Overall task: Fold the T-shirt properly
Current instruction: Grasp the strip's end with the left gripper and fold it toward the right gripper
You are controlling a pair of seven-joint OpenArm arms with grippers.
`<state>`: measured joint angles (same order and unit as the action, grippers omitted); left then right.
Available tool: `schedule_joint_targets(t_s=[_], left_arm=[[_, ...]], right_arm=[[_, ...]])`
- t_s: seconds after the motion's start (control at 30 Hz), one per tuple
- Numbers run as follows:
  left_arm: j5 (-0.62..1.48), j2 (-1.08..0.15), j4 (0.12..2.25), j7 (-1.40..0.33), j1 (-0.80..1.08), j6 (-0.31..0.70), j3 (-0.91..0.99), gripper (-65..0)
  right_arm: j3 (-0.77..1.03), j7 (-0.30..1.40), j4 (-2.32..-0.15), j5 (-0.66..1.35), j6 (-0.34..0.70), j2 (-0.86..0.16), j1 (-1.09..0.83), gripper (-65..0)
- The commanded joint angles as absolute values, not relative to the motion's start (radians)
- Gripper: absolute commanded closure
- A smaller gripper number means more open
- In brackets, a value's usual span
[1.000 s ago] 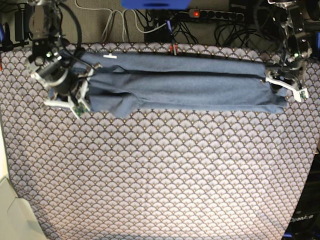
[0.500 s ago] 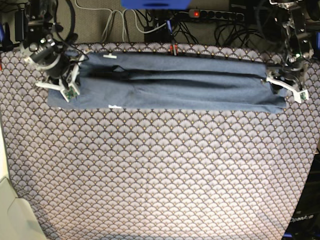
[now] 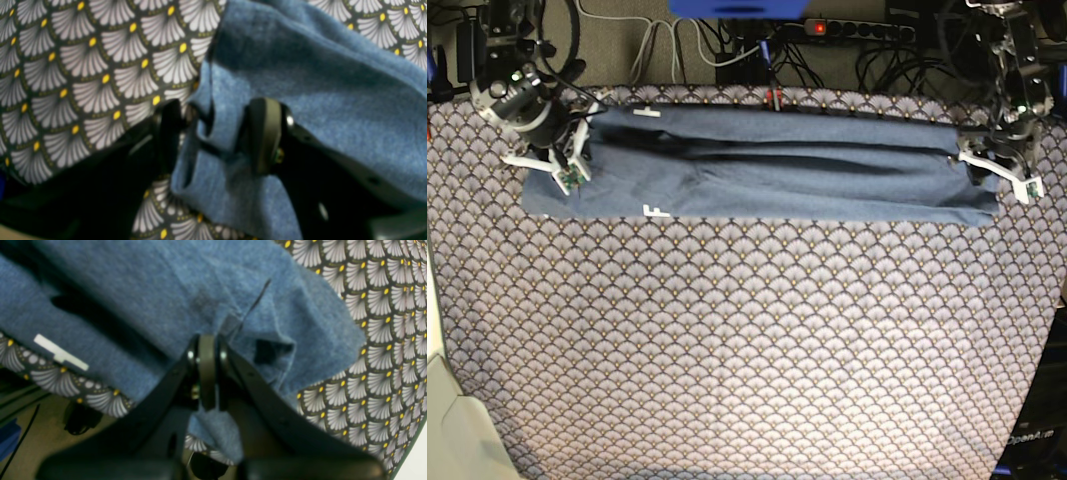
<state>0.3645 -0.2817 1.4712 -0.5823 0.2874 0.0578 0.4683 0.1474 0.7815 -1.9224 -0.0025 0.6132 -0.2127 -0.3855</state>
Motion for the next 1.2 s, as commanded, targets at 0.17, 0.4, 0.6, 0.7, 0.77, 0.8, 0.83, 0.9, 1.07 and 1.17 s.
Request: schedule_joint_targets(t_s=[0.17, 0.4, 0.6, 0.7, 0.77, 0.8, 0.83, 0.9, 1.07, 1.17], left_arm=[[0.375, -0.294, 1.383, -0.562, 0.272, 0.064, 0.472, -32.0], [0.377, -0.302, 1.313, -0.562, 0.234, 0.065, 0.426, -26.1], [0.377, -0.294, 1.325, -0.565, 0.239, 0.065, 0.401, -4.4], [0.377, -0.292, 1.343, -0.565, 0.242, 0.065, 0.401, 0.0], [0.377, -0.291, 1.382, -0.565, 0.252, 0.065, 0.401, -0.3], [0.377, -0.288, 1.420, -0.565, 0.266, 0.064, 0.401, 0.0], [0.377, -0.275, 1.472, -0.565, 0.280, 0.064, 0.400, 0.0], [0.367, -0.248, 1.593, -0.567, 0.305, 0.064, 0.400, 0.0], [0.367, -0.223, 1.840, -0.582, 0.328, 0.059, 0.303, 0.0], [0.369, -0.220, 1.936, -0.662, 0.325, 0.053, 0.183, 0.0]], right_arm=[[0.153, 0.766, -1.937, 0.001, 0.613, -0.219, -0.383, 0.0], [0.153, 0.766, -1.937, 0.001, 0.613, -0.222, -0.383, 0.0], [0.156, 0.766, -1.937, 0.001, 0.613, -0.225, -0.383, 0.0], [0.157, 0.766, -1.937, 0.001, 0.613, -0.226, -0.381, 0.0], [0.157, 0.766, -1.937, 0.001, 0.613, -0.226, -0.381, 0.0], [0.157, 0.766, -1.937, 0.001, 0.613, -0.226, -0.380, 0.0], [0.157, 0.766, -1.937, 0.001, 0.613, -0.226, -0.380, 0.0], [0.157, 0.766, -1.937, 0.001, 0.613, -0.226, -0.380, 0.0], [0.151, 0.766, -1.937, 0.001, 0.613, -0.225, -0.375, 0.0], [0.151, 0.766, -1.937, 0.001, 0.613, -0.225, -0.375, 0.0]])
